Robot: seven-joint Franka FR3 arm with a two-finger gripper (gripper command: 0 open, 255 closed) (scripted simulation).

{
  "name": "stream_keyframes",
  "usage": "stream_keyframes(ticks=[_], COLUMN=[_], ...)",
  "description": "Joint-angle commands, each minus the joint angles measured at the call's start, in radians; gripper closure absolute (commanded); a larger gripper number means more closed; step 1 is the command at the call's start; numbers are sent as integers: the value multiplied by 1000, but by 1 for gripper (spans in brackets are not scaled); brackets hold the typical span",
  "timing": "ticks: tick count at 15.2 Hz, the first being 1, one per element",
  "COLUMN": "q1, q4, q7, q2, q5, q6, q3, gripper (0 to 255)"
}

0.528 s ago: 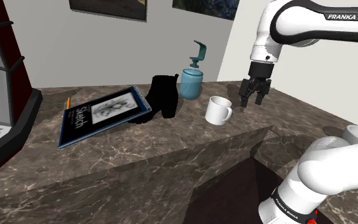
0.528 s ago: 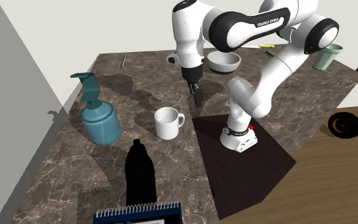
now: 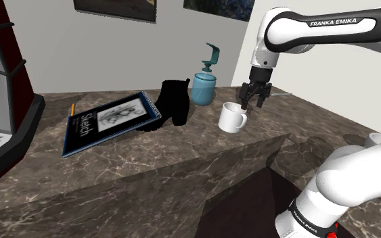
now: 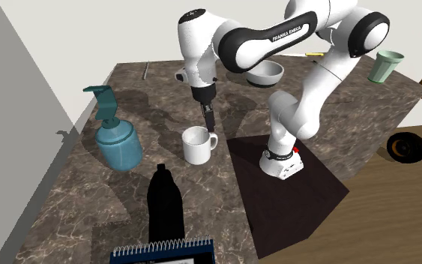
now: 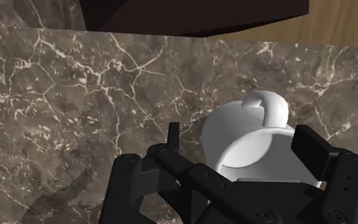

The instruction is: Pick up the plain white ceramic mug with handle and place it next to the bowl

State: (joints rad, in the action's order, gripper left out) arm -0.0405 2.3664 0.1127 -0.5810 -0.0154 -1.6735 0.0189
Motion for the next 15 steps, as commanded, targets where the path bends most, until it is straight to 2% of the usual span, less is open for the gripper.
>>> stream_keyframes(ticks=[1,4,11,15], q1=[-6,-11,-11,-11], q4=[-37,-82,16,16], q7=[-5,-10,-10,-10], q2=[72,150,155,155], q5=[9,18,18,18], q6=[-49,-97,-200,-200], q3=[6,13,13,13], gripper=[0,0,0,0])
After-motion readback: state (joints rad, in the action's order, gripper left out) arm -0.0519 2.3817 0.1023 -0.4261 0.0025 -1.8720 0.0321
